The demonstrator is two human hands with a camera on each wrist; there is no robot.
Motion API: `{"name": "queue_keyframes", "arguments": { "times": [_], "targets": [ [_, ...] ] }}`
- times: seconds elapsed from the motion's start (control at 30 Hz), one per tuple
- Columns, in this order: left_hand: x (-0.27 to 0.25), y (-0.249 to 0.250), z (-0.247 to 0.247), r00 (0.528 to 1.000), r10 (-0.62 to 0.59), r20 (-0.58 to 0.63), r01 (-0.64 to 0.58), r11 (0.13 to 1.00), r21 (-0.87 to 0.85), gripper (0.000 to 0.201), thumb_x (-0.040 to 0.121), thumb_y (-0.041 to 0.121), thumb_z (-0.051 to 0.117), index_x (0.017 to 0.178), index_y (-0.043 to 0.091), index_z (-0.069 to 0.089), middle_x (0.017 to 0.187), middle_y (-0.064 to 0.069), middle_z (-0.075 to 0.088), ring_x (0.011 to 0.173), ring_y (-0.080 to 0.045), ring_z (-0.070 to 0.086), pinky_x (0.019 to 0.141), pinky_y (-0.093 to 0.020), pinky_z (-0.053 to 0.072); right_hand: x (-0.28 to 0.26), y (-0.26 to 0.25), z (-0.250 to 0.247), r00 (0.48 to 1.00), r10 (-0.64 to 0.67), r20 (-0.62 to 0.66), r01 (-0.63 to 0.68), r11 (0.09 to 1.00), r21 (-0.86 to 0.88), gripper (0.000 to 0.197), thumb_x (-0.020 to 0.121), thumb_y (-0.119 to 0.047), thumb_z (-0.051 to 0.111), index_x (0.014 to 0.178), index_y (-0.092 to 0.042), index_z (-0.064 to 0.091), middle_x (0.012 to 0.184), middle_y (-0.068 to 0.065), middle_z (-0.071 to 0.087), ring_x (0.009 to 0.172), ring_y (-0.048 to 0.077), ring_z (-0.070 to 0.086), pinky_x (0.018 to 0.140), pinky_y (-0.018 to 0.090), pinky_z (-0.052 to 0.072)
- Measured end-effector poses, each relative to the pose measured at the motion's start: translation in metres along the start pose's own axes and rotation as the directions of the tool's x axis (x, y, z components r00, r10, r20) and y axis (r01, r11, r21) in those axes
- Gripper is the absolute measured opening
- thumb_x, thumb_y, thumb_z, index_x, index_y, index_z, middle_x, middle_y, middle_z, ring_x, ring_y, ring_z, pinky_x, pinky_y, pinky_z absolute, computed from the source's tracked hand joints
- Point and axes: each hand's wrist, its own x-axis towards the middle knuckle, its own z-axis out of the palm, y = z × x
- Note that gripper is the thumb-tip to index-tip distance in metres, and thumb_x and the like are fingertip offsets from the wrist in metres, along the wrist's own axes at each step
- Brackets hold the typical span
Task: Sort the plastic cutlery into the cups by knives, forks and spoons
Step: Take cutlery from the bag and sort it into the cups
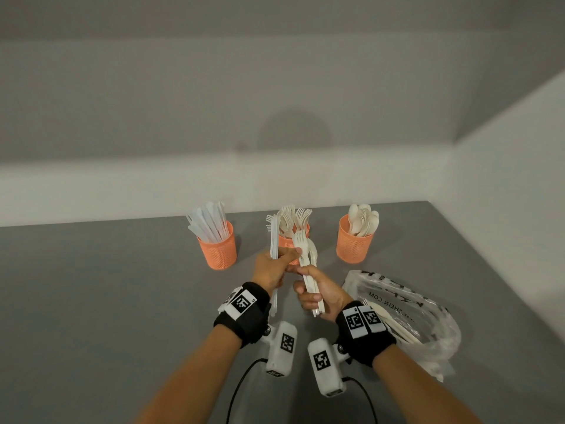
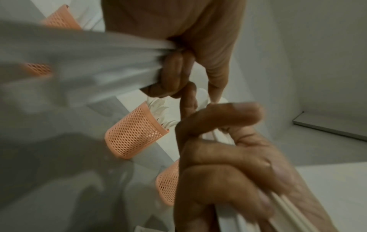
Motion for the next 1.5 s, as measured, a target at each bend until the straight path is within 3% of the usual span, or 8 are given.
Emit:
{"name": "queue_keyframes", "arguments": {
  "times": [0.33, 0.6, 0.73, 0.83, 0.97, 1.17, 1.37, 1.5],
  "targets": [
    [0.011, -0.004, 0.001, 0.999, 0.006, 0.048, -0.002, 0.996, -0.092, 0.022, 0.094, 0.018, 0.046, 0.082, 0.004, 0.057, 0.055, -0.002, 0.044, 0.031, -0.002, 0.034, 0.032, -0.014, 0.026, 0.002, -0.006, 0.007, 0.994, -0.047, -0.098, 0.046, 0.999, -0.014, 0.026, 0.097, -0.034, 0.038, 0.096, -0.013, 0.054, 0.057, 0.001, 0.063, 0.028, 0.003, 0.032, 0.029, 0.011, 0.024],
    [0.025, -0.023, -0.012, 0.967, -0.037, -0.252, -0.025, 0.971, -0.239, 0.037, 0.099, 0.030, 0.039, 0.070, 0.010, 0.051, 0.049, 0.000, 0.054, 0.044, -0.015, 0.049, 0.046, -0.023, 0.041, 0.013, -0.001, 0.011, 0.953, -0.184, -0.240, 0.123, 0.961, -0.249, 0.026, 0.095, -0.029, 0.049, 0.104, -0.005, 0.059, 0.071, 0.012, 0.066, 0.053, 0.019, 0.065, 0.047, 0.025, 0.054],
    [0.032, -0.037, -0.032, 0.954, -0.095, -0.283, 0.031, 0.974, -0.225, 0.026, 0.097, 0.029, 0.045, 0.076, 0.014, 0.047, 0.048, 0.001, 0.040, 0.033, -0.007, 0.042, 0.042, -0.022, 0.041, 0.019, 0.004, -0.001, 0.908, -0.240, -0.344, 0.123, 0.936, -0.330, 0.024, 0.094, -0.029, 0.053, 0.101, -0.006, 0.056, 0.041, -0.006, 0.050, 0.031, 0.007, 0.044, 0.034, 0.017, 0.039],
    [0.039, -0.036, -0.055, 0.959, -0.055, -0.276, 0.033, 0.996, -0.083, 0.036, 0.091, 0.034, 0.056, 0.065, 0.015, 0.041, 0.052, -0.002, 0.034, 0.036, -0.010, 0.033, 0.036, -0.018, 0.033, 0.024, 0.001, -0.007, 0.910, -0.239, -0.338, 0.110, 0.926, -0.360, 0.024, 0.093, -0.035, 0.053, 0.085, -0.012, 0.051, 0.037, -0.009, 0.036, 0.029, 0.003, 0.028, 0.031, 0.015, 0.024],
    [0.062, 0.010, -0.088, 0.907, 0.083, -0.413, -0.118, 0.991, -0.061, 0.047, 0.090, 0.036, 0.057, 0.053, 0.016, 0.036, 0.033, 0.007, 0.035, 0.027, -0.006, 0.031, 0.035, -0.015, 0.027, 0.024, -0.009, -0.002, 0.915, -0.230, -0.330, 0.096, 0.921, -0.377, 0.032, 0.095, -0.037, 0.047, 0.070, -0.016, 0.046, 0.037, -0.010, 0.031, 0.029, 0.004, 0.024, 0.032, 0.013, 0.020],
    [0.111, 0.063, -0.117, 0.777, 0.256, -0.575, -0.303, 0.953, 0.015, 0.050, 0.090, 0.048, 0.050, 0.057, 0.014, 0.036, 0.049, -0.004, 0.036, 0.040, -0.014, 0.037, 0.038, -0.016, 0.035, 0.023, -0.017, 0.000, 0.915, -0.219, -0.338, 0.102, 0.938, -0.332, 0.035, 0.096, -0.042, 0.040, 0.086, -0.011, 0.053, 0.042, -0.006, 0.030, 0.030, 0.004, 0.024, 0.032, 0.014, 0.021],
    [0.147, 0.041, -0.117, 0.798, 0.323, -0.509, -0.307, 0.944, 0.119, 0.044, 0.089, 0.041, 0.057, 0.055, 0.014, 0.046, 0.054, -0.003, 0.049, 0.052, -0.014, 0.049, 0.059, -0.022, 0.043, 0.019, -0.015, -0.007, 0.902, -0.236, -0.361, 0.121, 0.942, -0.313, 0.031, 0.096, -0.037, 0.041, 0.089, -0.012, 0.057, 0.045, -0.005, 0.031, 0.033, 0.005, 0.024, 0.035, 0.016, 0.020],
    [0.156, 0.017, -0.118, 0.790, 0.410, -0.456, -0.341, 0.912, 0.229, 0.013, 0.084, 0.017, 0.067, 0.079, 0.018, 0.055, 0.067, 0.004, 0.056, 0.060, -0.013, 0.056, 0.066, -0.027, 0.045, 0.019, -0.014, -0.010, 0.895, -0.226, -0.385, 0.104, 0.944, -0.312, 0.032, 0.097, -0.038, 0.041, 0.088, -0.012, 0.058, 0.046, -0.004, 0.031, 0.033, 0.005, 0.023, 0.036, 0.016, 0.019]
  ]
}}
